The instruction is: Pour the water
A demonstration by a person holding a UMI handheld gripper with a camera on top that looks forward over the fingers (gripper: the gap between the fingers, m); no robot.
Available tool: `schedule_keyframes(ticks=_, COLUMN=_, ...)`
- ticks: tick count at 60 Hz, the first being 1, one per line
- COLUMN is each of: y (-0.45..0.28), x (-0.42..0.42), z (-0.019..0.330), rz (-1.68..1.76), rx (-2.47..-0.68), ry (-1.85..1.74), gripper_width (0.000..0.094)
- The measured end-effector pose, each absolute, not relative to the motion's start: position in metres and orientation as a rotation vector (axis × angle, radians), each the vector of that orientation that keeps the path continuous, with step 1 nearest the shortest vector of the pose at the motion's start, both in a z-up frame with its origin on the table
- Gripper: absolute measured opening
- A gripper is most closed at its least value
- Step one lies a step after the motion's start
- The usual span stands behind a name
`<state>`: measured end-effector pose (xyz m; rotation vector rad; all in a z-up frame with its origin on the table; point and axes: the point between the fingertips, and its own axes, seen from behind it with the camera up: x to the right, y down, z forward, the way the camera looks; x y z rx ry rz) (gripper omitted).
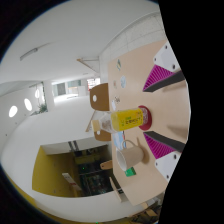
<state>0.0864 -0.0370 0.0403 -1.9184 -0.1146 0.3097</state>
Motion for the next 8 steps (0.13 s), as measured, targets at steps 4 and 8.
schedule_keyframes(ticks=4, y=-0.047, x=0.100, z=0.043, rz=0.325, rx=-1.913, ry=-0.110, gripper_width=0.0858)
schedule_keyframes(ticks=8, y=-0.053, x=0.108, z=0.046, rz=0.338, rx=-1.908, ry=-0.104, gripper_width=0.0859)
